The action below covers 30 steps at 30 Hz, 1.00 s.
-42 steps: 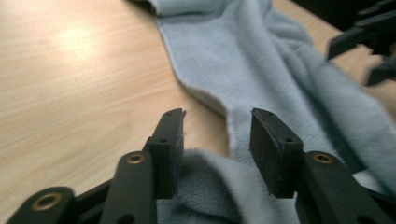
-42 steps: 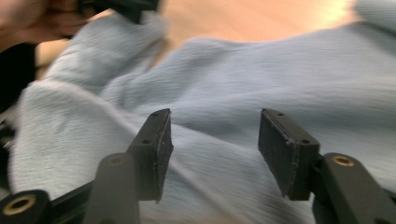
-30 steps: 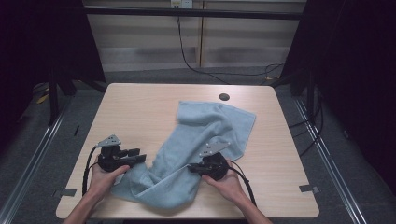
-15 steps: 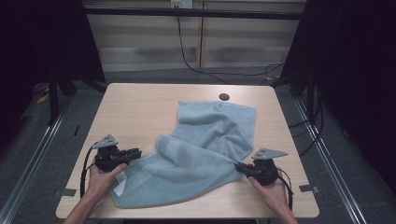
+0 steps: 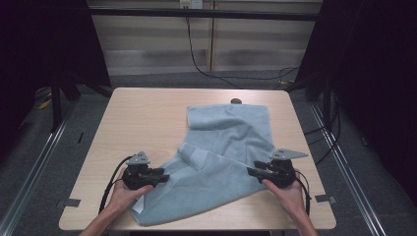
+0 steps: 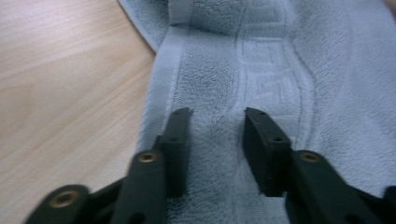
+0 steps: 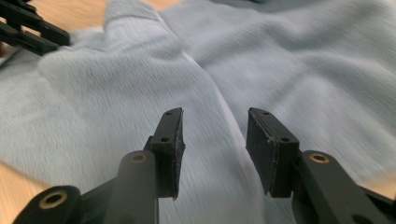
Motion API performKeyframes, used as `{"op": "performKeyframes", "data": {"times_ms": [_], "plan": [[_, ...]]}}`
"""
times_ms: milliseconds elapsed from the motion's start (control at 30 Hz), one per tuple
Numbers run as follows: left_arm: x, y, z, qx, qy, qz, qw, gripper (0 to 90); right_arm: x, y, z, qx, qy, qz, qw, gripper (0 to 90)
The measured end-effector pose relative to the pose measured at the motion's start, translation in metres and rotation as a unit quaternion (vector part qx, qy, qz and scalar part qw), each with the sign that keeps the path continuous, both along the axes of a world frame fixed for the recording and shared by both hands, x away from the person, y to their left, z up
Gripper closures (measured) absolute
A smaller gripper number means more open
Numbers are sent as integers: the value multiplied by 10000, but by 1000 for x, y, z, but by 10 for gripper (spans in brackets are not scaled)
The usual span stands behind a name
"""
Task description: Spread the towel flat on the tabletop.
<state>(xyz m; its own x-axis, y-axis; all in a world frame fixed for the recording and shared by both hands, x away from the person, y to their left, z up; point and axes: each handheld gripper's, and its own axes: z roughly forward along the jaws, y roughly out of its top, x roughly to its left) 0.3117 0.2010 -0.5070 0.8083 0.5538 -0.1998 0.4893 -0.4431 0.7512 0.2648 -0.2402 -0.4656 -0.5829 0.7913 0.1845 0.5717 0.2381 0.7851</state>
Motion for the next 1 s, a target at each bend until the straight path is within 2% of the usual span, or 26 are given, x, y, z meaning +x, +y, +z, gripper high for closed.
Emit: {"op": "performKeyframes", "data": {"times_ms": [67,100,200,233,267,367,500,567,667,733,800,833,867,1000], "plan": [[0,-1,0,61,-42,-110,9999,799,12,14,-1,-15,8,212,9998,562],[0,-2,0,83,-77,-133,9998,821,18,21,-1,-10,12,304,9995,561],[4,-1,0,176,-206,-40,9996,846,38,45,-3,14,109,591,9982,541],[8,1,0,193,-200,-51,9996,848,46,52,-5,19,186,666,9976,534],[12,3,0,157,-161,-1,9997,848,53,59,-6,27,172,727,9972,534],[19,9,-1,51,-39,71,10000,851,71,83,-10,-4,192,836,9963,521],[16,6,0,113,-120,-25,9999,852,97,111,-13,24,205,984,9949,494],[16,6,0,91,-87,-29,9999,852,109,122,-15,25,272,1069,9939,472],[16,8,-1,48,-36,-37,10000,851,125,133,-23,167,441,1074,9931,404],[17,8,-1,38,-22,-40,10000,851,130,140,-29,112,510,1060,9930,387],[17,8,-1,27,-1,-30,10000,851,134,145,-37,-47,563,1021,9932,380],[17,8,-1,13,2,-27,10000,850,135,146,-40,-60,637,984,9931,386],[17,9,-1,10,12,-29,10000,850,135,146,-42,-17,590,988,9934,405],[18,10,-1,-27,63,-17,10000,845,133,142,-40,-125,598,936,9937,716]]}}
